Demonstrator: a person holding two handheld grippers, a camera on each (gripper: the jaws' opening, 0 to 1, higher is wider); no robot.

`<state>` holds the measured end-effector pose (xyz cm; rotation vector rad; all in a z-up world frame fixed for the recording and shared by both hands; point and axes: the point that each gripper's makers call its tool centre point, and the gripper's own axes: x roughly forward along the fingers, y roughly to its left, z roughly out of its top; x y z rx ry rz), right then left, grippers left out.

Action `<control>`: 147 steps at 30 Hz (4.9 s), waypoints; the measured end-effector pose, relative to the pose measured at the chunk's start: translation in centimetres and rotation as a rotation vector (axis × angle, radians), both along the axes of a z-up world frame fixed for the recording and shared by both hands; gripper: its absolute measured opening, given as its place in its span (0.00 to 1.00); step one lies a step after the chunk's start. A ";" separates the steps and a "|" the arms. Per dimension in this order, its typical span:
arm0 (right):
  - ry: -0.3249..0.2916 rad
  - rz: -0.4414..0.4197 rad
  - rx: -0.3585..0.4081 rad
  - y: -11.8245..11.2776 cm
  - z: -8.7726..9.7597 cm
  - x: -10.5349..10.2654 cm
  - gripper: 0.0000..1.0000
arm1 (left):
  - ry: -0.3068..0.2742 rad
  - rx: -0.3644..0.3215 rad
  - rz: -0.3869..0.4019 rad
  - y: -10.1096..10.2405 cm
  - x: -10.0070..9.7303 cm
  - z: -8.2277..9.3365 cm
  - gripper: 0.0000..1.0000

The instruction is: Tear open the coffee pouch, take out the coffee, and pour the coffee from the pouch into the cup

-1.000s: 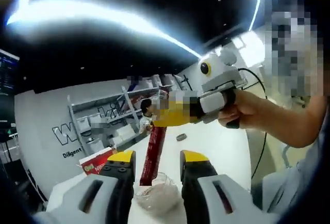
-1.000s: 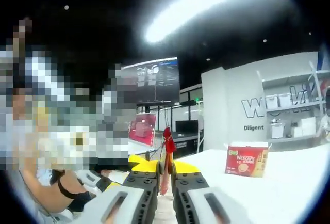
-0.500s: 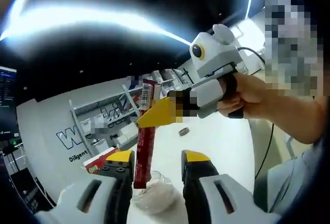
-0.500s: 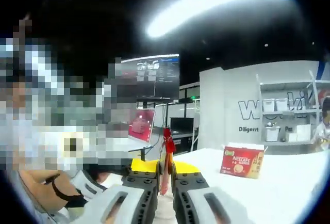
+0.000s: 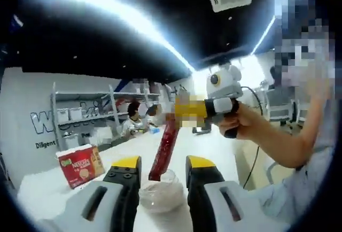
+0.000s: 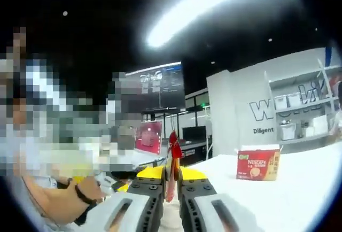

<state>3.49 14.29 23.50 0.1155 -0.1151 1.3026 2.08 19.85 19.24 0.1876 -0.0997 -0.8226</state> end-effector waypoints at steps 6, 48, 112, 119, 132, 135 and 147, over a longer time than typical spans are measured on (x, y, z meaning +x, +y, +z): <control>-0.007 0.032 -0.022 0.6 -0.1 -0.3 0.10 | 0.120 0.110 -0.212 -0.4 1.2 0.7 0.33; -0.002 0.052 -0.052 1.3 -0.1 0.5 0.10 | 0.214 0.123 -0.467 -3.8 0.9 -0.6 0.25; -0.081 -0.137 0.062 -0.2 -0.6 -1.6 0.11 | -0.441 0.270 0.427 -4.8 -0.1 0.9 0.17; -0.084 -0.115 0.146 -1.8 0.7 -1.8 0.14 | -0.436 0.277 0.434 -4.5 0.2 0.9 0.15; -0.072 -0.101 0.182 -2.5 1.9 -2.2 0.09 | -0.422 0.245 0.436 -4.2 0.3 1.1 0.17; -0.071 -0.108 0.179 -2.5 2.0 -2.1 0.09 | -0.422 0.238 0.433 -4.1 0.3 1.1 0.18; -0.070 -0.111 0.152 -2.1 2.0 -2.3 0.08 | -0.413 0.236 0.428 -4.3 0.3 0.9 0.18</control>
